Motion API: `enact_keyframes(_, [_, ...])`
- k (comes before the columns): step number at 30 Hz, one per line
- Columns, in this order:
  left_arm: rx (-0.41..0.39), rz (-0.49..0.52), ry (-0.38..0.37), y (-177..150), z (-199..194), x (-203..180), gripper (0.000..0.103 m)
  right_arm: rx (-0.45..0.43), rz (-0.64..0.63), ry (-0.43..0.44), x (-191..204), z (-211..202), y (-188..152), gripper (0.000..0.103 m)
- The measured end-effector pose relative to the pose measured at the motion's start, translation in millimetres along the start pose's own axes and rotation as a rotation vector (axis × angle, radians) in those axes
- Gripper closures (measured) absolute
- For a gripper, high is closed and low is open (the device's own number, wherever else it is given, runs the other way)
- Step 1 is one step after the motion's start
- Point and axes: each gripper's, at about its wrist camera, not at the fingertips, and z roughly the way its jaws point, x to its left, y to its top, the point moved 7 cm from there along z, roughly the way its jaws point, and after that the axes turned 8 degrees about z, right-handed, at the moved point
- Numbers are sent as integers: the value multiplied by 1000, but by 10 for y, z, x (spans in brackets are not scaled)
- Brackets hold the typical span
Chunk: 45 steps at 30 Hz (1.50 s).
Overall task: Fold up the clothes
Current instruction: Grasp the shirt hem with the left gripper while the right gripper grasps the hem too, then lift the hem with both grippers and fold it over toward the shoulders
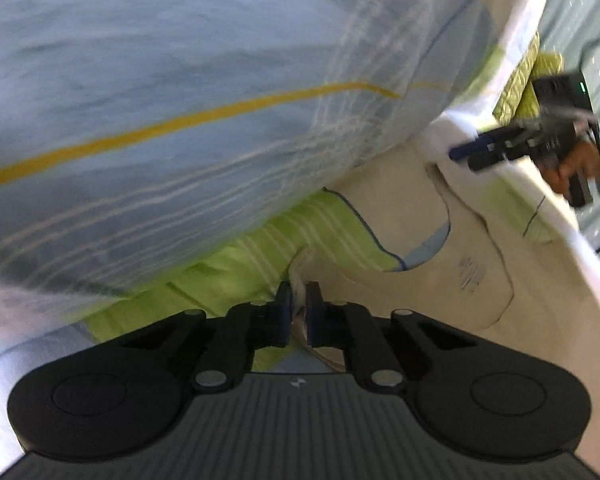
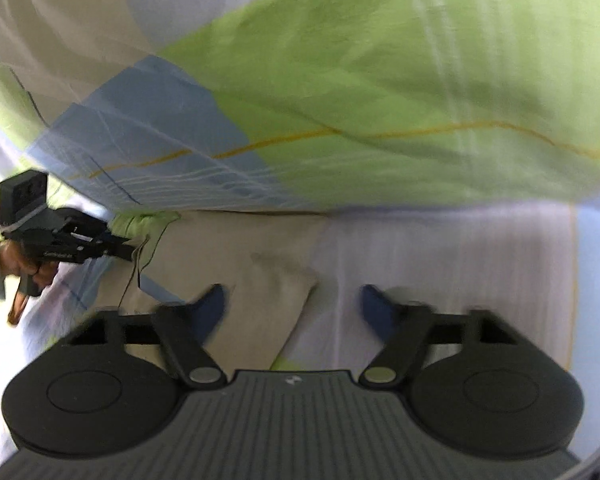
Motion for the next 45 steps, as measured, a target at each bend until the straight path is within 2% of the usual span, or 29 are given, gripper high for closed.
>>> enact_keyframes(4, [16, 44, 20, -12, 31, -45, 95, 80, -46, 47, -39, 121, 41, 44])
enact_keyframes(5, [23, 67, 33, -12, 44, -72, 95, 97, -54, 60, -47, 143, 44, 50])
enact_keyframes(6, [30, 91, 46, -11, 57, -98, 95, 109, -82, 69, -39, 180, 57, 83])
enact_keyframes(7, [37, 109, 60, -11, 55, -136, 95, 133, -102, 60, -41, 222, 54, 99])
enact_keyframes(11, [47, 199, 132, 12, -72, -346, 100, 115, -138, 62, 68, 213, 55, 99])
enact_keyframes(13, [40, 233, 166, 41, -173, -415, 101, 55, -157, 54, 156, 52, 45, 99])
enact_keyframes(14, [33, 235, 174, 107, -162, -316, 101, 25, -178, 43, 222, -54, 37, 99])
enact_keyframes(17, [-26, 239, 196, 102, -502, -562, 101, -59, -239, 30, 438, -379, 9, 99])
enact_keyframes(20, [-80, 260, 222, -10, -1008, -1094, 101, -145, -318, 34, 789, -860, -145, 99])
enact_keyframes(23, [-98, 297, 243, -235, -1370, -1753, 101, -190, -396, 30, 1122, -1353, -496, 99])
enact_keyframes(24, [-97, 315, 252, -310, -1434, -1972, 101, -196, -434, 24, 1268, -1581, -745, 99])
enact_keyframes(26, [-88, 357, 282, -654, -1539, -2619, 101, -203, -464, 18, 1392, -1786, -1043, 99])
enact_keyframes(28, [-82, 362, 302, -925, -1493, -3042, 100, -193, -524, -8, 1517, -1992, -1529, 99])
enact_keyframes(29, [-79, 364, 312, -983, -1564, -3133, 100, -188, -554, -21, 1580, -2095, -1772, 99])
enact_keyframes(31, [-52, 381, 353, -1382, -1450, -3581, 100, -166, -561, -36, 1612, -2230, -2380, 99])
enact_keyframes(32, [-49, 387, 362, -1430, -1462, -3662, 99, -157, -563, -42, 1619, -2222, -2517, 99])
enact_keyframes(33, [-39, 394, 373, -1587, -1402, -3834, 93, -133, -578, -63, 1617, -2209, -2857, 99])
enact_keyframes(35, [-10, 445, 422, -1848, -1309, -4065, 87, -98, -597, -88, 1575, -2196, -3206, 99])
enact_keyframes(36, [8, 477, 445, -1956, -1275, -4144, 78, -62, -636, -130, 1558, -2144, -3410, 97])
enact_keyframes(37, [51, 553, 479, -2108, -1225, -4260, 75, -25, -676, -172, 1541, -2095, -3614, 87])
enact_keyframes(38, [64, 600, 501, -2183, -1227, -4321, 75, -5, -765, -245, 1545, -2057, -3827, 83])
enact_keyframes(39, [77, 646, 524, -2258, -1228, -4382, 75, -30, -871, -319, 1585, -2065, -3988, 82])
enact_keyframes(40, [80, 716, 582, -2294, -1199, -4470, 68, -40, -897, -335, 1621, -2061, -4014, 74])
enact_keyframes(41, [81, 728, 596, -2305, -1171, -4493, 64, -63, -955, -399, 1661, -2085, -4065, 68])
enact_keyframes(42, [76, 765, 642, -2280, -1148, -4523, 59, -86, -1013, -463, 1704, -2111, -4116, 60])
enact_keyframes(45, [69, 817, 730, -2176, -1054, -4500, 55, -118, -1121, -535, 1795, -2093, -4140, 60])
